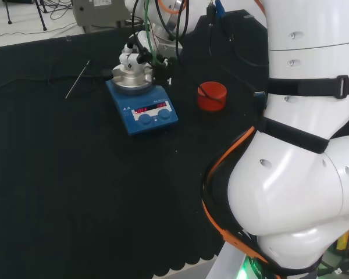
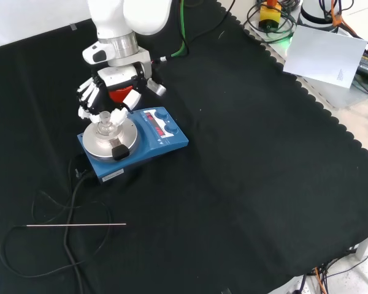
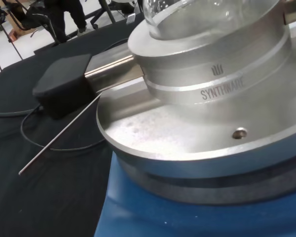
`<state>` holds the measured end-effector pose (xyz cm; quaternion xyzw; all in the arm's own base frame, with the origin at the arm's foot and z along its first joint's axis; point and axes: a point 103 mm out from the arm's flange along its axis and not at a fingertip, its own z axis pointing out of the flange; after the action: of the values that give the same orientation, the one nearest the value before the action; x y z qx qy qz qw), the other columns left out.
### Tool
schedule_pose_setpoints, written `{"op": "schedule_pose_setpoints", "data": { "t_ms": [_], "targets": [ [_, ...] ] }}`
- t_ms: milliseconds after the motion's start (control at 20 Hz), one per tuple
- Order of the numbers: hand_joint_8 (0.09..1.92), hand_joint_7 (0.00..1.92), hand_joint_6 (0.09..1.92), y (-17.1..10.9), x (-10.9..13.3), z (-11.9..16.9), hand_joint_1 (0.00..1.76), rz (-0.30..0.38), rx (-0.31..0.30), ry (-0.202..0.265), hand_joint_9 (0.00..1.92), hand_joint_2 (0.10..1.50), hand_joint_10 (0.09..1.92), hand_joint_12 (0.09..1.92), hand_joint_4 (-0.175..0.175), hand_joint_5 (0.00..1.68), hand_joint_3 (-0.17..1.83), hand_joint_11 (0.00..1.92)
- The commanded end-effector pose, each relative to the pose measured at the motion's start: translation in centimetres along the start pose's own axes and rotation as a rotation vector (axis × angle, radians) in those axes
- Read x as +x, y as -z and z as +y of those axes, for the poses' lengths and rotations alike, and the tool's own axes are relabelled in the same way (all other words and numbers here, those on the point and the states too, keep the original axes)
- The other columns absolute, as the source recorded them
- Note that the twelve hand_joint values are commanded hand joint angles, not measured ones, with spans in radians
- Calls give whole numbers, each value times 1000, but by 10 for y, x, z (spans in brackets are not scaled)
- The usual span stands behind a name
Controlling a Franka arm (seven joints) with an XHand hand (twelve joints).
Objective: Place the round-bottom flask on the heater.
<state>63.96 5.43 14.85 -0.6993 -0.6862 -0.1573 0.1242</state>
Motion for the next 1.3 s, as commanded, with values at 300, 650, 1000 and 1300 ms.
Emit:
{"op": "schedule_pose_setpoints", "data": {
  "t_ms": [300, 650, 1000, 1300],
  "targets": [
    [624, 496, 861, 0, -11, 0, 945, 17, -11, -64, 643, 1101, 606, 1297, -46, 825, -174, 301],
    [629, 491, 814, 9, -12, -4, 926, 14, -27, -66, 631, 1086, 612, 1298, -54, 691, -175, 294],
    [632, 490, 807, 8, -9, -7, 914, 4, -38, -66, 629, 1075, 616, 1300, -52, 670, -175, 295],
    [635, 488, 800, 44, -13, -31, 907, 29, -70, -56, 627, 1072, 619, 1301, -51, 663, -175, 296]
  ]
}}
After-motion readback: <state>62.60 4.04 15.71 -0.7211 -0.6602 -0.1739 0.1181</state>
